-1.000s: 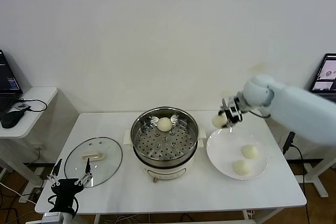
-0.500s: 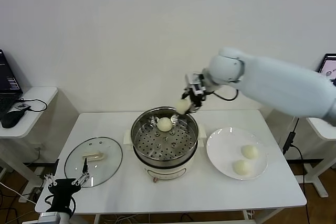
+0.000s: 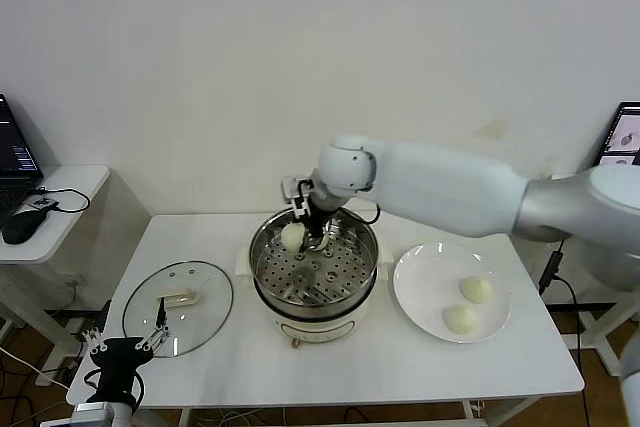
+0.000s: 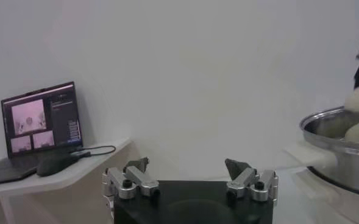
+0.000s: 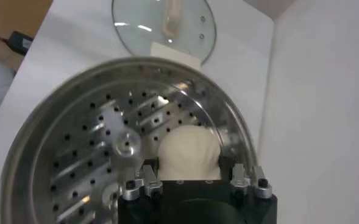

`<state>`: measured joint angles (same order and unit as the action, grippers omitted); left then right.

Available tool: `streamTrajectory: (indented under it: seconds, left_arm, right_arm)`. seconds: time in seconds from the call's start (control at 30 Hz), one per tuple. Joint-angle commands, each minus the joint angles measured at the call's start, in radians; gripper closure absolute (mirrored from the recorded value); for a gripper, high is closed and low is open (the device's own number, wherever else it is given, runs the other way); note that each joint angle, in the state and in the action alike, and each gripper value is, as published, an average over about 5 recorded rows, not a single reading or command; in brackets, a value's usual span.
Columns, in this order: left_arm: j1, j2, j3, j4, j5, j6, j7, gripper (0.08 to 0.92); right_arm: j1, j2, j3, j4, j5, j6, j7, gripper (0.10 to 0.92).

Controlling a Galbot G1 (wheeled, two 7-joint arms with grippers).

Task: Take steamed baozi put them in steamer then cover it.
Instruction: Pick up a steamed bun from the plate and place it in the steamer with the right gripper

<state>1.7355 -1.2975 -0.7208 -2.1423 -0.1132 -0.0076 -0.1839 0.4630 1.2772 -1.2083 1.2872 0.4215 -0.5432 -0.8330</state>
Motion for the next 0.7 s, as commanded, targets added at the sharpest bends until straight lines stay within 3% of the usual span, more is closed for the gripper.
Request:
streamTrajectory:
  seconds: [0.03, 0.3, 0.53, 0.7]
  left_arm:
    - [-0.002, 0.000, 0.000, 0.004, 0.000, 0.000, 0.000, 0.177]
    - [-0.004, 0.000, 0.002, 0.006, 0.000, -0.001, 0.000, 0.177]
    - [-0.005, -0.001, 0.005, 0.004, 0.000, -0.001, 0.000, 0.177]
    - [-0.007, -0.003, 0.009, -0.003, 0.001, 0.000, -0.001, 0.177]
  right_arm:
    - [-0.078, 0.094, -0.002, -0.077, -0.010, -0.026, 0.021, 0.406]
    - [-0.093, 0.103, -0.003, -0.092, -0.030, -0.031, 0.025, 0.392]
    - [-0.005, 0.024, 0.014, -0.029, -0.059, 0.018, -0.059, 0.242]
    - [0.116, -0.121, 0.043, 0.024, -0.149, 0.134, -0.197, 0.204]
